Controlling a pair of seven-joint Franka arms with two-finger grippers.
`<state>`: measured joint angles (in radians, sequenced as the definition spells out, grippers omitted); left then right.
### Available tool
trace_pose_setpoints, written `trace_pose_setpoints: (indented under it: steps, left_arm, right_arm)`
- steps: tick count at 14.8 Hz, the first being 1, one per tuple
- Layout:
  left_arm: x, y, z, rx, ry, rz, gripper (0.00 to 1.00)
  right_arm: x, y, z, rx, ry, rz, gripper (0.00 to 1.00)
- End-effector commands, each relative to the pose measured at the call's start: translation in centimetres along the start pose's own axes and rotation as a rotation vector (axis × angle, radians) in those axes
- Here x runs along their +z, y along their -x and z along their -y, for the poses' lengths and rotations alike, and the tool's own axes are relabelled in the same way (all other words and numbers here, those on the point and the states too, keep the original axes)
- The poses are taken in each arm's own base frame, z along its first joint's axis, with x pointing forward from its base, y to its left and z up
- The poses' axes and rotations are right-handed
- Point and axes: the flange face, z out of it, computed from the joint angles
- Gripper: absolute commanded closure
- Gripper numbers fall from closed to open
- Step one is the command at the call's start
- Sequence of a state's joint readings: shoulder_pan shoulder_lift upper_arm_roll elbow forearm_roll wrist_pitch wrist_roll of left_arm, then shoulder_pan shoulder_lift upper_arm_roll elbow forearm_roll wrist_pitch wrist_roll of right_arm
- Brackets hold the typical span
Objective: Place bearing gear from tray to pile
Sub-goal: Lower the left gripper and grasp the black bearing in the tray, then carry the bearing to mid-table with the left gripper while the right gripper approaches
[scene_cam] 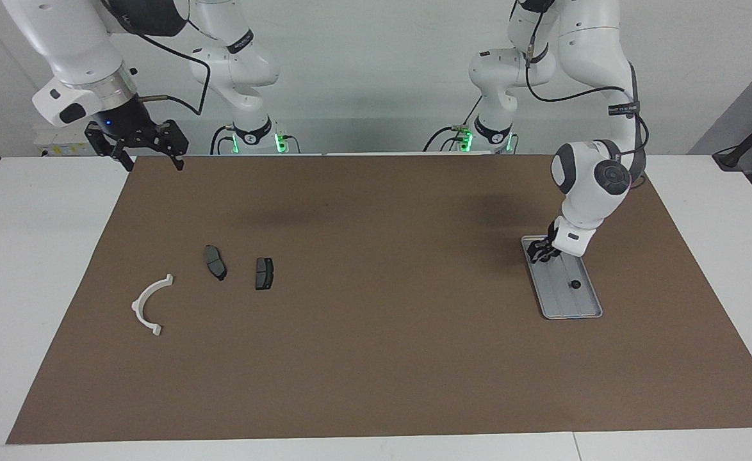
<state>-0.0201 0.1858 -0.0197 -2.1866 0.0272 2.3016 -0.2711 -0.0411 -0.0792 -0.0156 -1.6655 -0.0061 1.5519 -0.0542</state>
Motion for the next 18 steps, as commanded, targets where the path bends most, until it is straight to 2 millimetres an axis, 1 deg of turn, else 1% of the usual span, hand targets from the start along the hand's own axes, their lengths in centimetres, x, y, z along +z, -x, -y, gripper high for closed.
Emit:
trace_pose_setpoints:
  steps: [1,3,4,6,7,9,11,12,13,15,18]
  left_arm:
    - [0.8,0.4,0.5,0.012,-0.016,0.0,0.66]
    - [0.7,0.3,0.4,0.014,-0.016,-0.001,0.8]
    - [0.7,0.3,0.4,0.014,-0.016,-0.001,0.84]
    - [0.4,0.1,0.3,0.012,-0.016,-0.001,0.95]
    - [-0.3,-0.4,0.1,0.006,-0.012,-0.01,0.99]
    - [-2.5,-1.6,-0.5,-0.006,-0.008,0.001,0.99]
    - [-5.3,-3.0,-1.3,-0.067,0.043,0.019,0.99]
    - [-6.3,-3.1,-2.5,-0.101,0.06,0.018,0.99]
    - [-6.8,-3.1,-3.8,-0.14,0.062,0.011,0.99]
    - [-7.4,-2.2,-7.3,-0.198,0.066,-0.002,0.99]
    - [-8.3,-0.9,-13.4,-0.289,0.076,-0.021,0.99]
  right_arm:
    - [0.1,0.5,-0.2,0.019,0.011,-0.02,0.0]
    - [0.1,0.5,-0.2,0.016,0.011,-0.02,0.0]
    - [0.1,0.5,-0.3,0.016,0.011,-0.02,0.0]
    - [0.0,0.6,-0.3,0.016,0.011,-0.022,0.0]
    - [0.0,0.6,-0.3,0.016,0.011,-0.022,0.0]
    - [0.0,0.6,-0.3,0.016,0.011,-0.022,0.0]
    - [0.0,0.6,-0.3,0.016,0.011,-0.022,0.0]
    - [0.0,0.6,-0.3,0.016,0.011,-0.022,0.0]
    - [0.1,0.6,-0.3,0.016,0.011,-0.019,0.0]
    - [0.0,0.6,-0.4,0.016,0.011,-0.022,0.0]
    - [0.0,0.5,-0.4,0.016,0.011,-0.023,0.0]
